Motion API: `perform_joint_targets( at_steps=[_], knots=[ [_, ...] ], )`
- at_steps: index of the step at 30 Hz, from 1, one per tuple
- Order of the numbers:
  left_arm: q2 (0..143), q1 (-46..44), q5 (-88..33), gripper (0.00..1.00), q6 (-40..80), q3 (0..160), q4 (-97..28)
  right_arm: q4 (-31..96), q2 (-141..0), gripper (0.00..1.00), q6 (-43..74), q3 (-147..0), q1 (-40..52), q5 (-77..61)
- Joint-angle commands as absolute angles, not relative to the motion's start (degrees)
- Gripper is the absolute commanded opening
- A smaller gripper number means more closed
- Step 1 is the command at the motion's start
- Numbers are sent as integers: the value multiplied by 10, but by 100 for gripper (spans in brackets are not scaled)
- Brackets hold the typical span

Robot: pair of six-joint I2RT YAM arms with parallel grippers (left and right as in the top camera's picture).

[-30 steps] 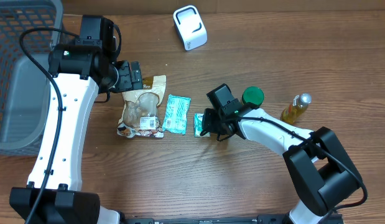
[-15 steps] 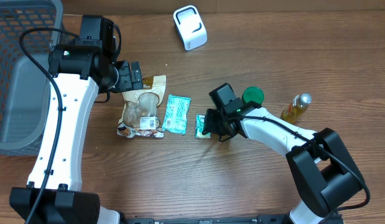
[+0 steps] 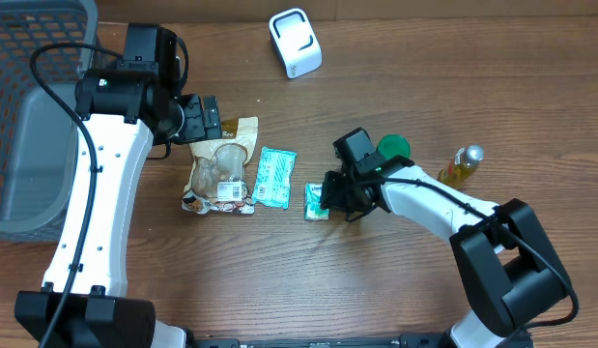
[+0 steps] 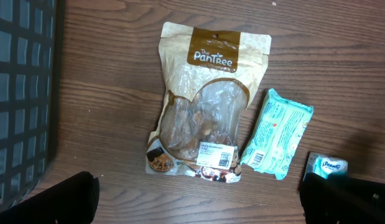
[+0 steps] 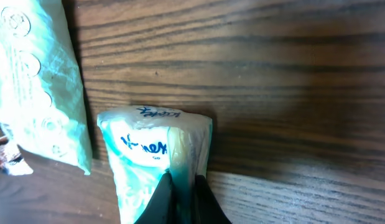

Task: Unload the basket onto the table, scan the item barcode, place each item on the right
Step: 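Lift the Kleenex pack and rotate it with the right gripper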

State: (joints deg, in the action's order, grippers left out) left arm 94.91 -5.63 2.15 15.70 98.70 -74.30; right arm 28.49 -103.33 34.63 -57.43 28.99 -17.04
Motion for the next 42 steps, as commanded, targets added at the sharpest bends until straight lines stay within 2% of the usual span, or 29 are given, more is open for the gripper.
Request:
perform_joint_targets(
  at_steps=[1, 10, 23, 42],
  knots=[
    [954, -57, 19, 99, 152, 986, -743, 281, -1025, 4, 297, -563, 267, -261],
    [954, -57, 19, 100, 152, 986, -743, 272, -1003, 4, 181, -563, 224, -511],
    [954, -57, 19, 100, 152, 986, -743, 180, -995, 4, 160, -563, 211, -773],
    [954, -57, 19, 100, 152, 986, -743, 123, -995, 4, 163, -563, 211, -899]
  ],
)
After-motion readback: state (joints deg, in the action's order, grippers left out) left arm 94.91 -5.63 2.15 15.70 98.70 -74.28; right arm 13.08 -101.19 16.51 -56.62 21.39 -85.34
